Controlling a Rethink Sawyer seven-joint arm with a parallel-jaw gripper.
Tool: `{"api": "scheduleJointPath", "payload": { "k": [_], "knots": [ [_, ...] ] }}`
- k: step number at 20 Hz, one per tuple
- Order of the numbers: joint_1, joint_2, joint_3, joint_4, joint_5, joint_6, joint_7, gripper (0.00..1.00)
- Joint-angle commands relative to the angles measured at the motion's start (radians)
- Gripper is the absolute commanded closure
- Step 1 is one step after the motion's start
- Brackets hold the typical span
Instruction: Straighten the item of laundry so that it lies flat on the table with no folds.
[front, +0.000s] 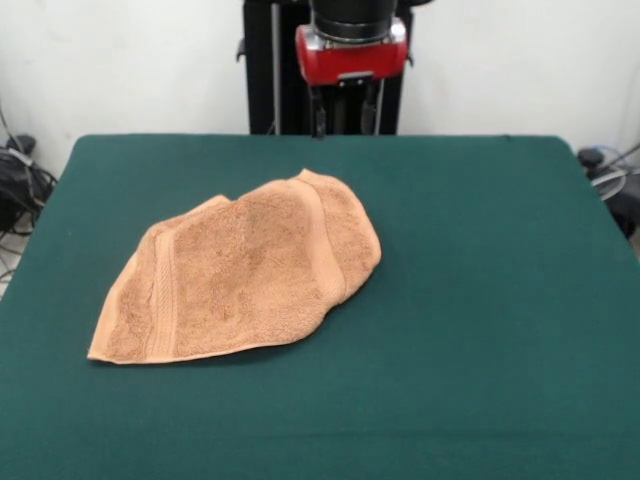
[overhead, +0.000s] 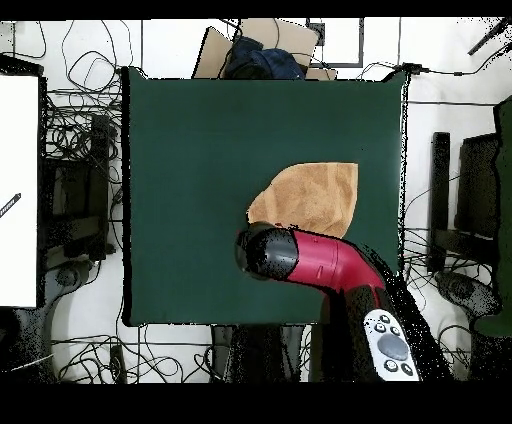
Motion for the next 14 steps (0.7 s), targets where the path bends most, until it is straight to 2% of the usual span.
{"api": "scheduleJointPath", "payload": {
  "k": [1,14],
  "knots": [
    [0.001,0.037,0.099,-0.026,0.06,0.04,0.133,0.0],
    [0.002,0.05,0.116,-0.074,0.074,0.073,0.11,0.0]
  ]
}}
